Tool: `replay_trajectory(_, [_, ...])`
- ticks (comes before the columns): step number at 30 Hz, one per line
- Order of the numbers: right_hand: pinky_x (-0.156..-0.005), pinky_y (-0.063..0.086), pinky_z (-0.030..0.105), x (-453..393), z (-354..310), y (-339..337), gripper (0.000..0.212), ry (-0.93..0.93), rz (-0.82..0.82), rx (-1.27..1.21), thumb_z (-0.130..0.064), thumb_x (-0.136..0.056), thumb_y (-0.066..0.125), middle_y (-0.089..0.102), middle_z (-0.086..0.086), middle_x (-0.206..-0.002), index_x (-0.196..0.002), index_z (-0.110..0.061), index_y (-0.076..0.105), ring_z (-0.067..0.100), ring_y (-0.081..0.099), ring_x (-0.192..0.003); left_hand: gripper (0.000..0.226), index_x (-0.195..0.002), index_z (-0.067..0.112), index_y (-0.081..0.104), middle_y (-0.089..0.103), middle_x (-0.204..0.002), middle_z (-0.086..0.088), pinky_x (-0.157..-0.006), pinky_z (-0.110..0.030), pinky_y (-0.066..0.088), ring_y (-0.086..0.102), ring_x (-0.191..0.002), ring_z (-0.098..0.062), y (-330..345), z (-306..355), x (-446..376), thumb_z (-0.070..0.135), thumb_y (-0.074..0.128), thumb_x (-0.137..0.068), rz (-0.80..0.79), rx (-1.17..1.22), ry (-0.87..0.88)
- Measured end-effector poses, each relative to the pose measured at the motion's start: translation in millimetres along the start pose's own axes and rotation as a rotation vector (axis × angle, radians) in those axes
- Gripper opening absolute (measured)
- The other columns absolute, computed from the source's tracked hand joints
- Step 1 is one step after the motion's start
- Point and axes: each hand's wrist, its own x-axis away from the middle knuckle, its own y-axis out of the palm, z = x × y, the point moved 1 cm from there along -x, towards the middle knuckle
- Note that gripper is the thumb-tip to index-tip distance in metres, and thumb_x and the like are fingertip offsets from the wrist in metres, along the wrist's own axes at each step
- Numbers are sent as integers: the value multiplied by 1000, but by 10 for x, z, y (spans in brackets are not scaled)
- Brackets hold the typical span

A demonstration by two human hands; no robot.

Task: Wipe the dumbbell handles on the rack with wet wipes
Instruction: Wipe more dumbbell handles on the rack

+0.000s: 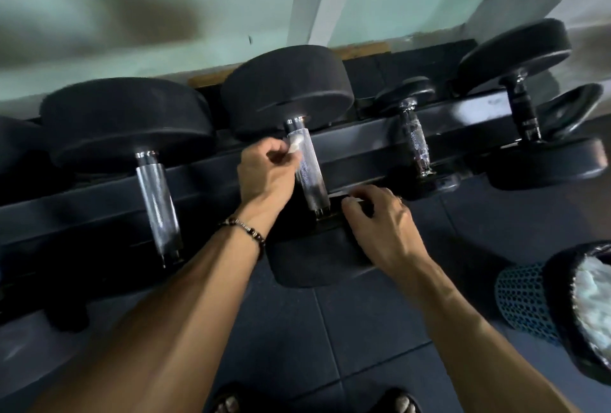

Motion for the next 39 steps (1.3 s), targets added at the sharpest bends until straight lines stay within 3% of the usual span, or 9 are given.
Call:
replay_trajectory(3, [-87, 30, 17, -27, 68, 17, 25, 7, -20, -3, -31, -93, 54, 59, -3, -104, -107, -18, 71, 21, 51, -114, 19, -60, 24, 69, 69, -60, 7, -75, -48, 61, 71, -67, -20, 95, -25, -152, 16, 85, -66, 65, 196, -111])
replay_trajectory(9, [-88, 29, 18, -8, 75, 28, 23, 1, -31, -8, -33, -92, 53, 61, 0, -106, -99, -21, 72, 21, 50, -115, 15, -65, 39, 74, 74, -72, 8, -81, -40, 60, 73, -77, -15, 40, -161, 157, 29, 84, -68, -88, 25, -117])
replay_trajectory(14, [-89, 27, 17, -12, 112, 57, 24, -21, -31, -4, -38, -94, 53, 56, -2, -106, -105, -25, 70, 18, 46, -116, 10, -76, 18, 78, 73, -69, 0, -76, -44, 61, 70, -69, -20, 158, 63, -198, 13, 85, -72, 203, 242, -175])
replay_trajectory(20, [-87, 26, 17, 9, 119, 64, 29, -39, -29, 11, -38, -94, 51, 57, 2, -115, -112, -22, 67, 20, 43, -119, 27, -64, 18, 66, 66, -61, 7, -65, -29, 59, 64, -61, -9, 72, 5, 207, -3, 80, -74, -24, 235, -256])
replay_trajectory(25, [-92, 29, 21, 50, 125, 47, 52, -83, -29, 16, -59, -84, 46, 54, -2, -118, -120, -25, 62, 16, 44, -118, 29, -69, 15, 60, 66, -65, 1, -66, -30, 56, 62, -60, -11, 196, 175, -131, -5, 78, -75, 236, 570, -275])
replay_trajectory(27, [-90, 29, 20, 42, 137, 75, 53, -89, -11, 25, -58, -81, 44, 55, -3, -116, -119, -24, 63, 17, 45, -116, 24, -74, 19, 57, 65, -77, -2, -71, -29, 56, 61, -69, -15, 233, 105, -107, 8, 77, -82, 184, 525, -342])
replay_trajectory(30, [-85, 26, 17, 38, 159, 102, 51, -105, 47, 50, -57, -81, 44, 57, -1, -113, -115, -24, 63, 19, 47, -112, 17, -77, 15, 61, 64, -68, -3, -61, -29, 55, 59, -61, -19, 212, -6, 64, 11, 76, -83, 110, 506, -499])
replay_trajectory(33, [-84, 28, 20, 31, 168, 122, 54, -102, 55, 46, -60, -80, 42, 57, -2, -113, -114, -24, 63, 19, 47, -111, 13, -97, 12, 65, 61, -71, -4, -59, -28, 54, 58, -59, -18, 169, -38, 16, 14, 73, -87, 0, 449, -565])
replay_trajectory(39, [-83, 28, 18, 16, 204, 157, 60, -134, 105, 12, -63, -76, 36, 60, -2, -108, -111, -24, 64, 18, 49, -107, 11, -89, 19, 61, 66, -79, -3, -53, -27, 54, 64, -69, -20, 235, 58, -327, 24, 56, -97, -96, 500, -562])
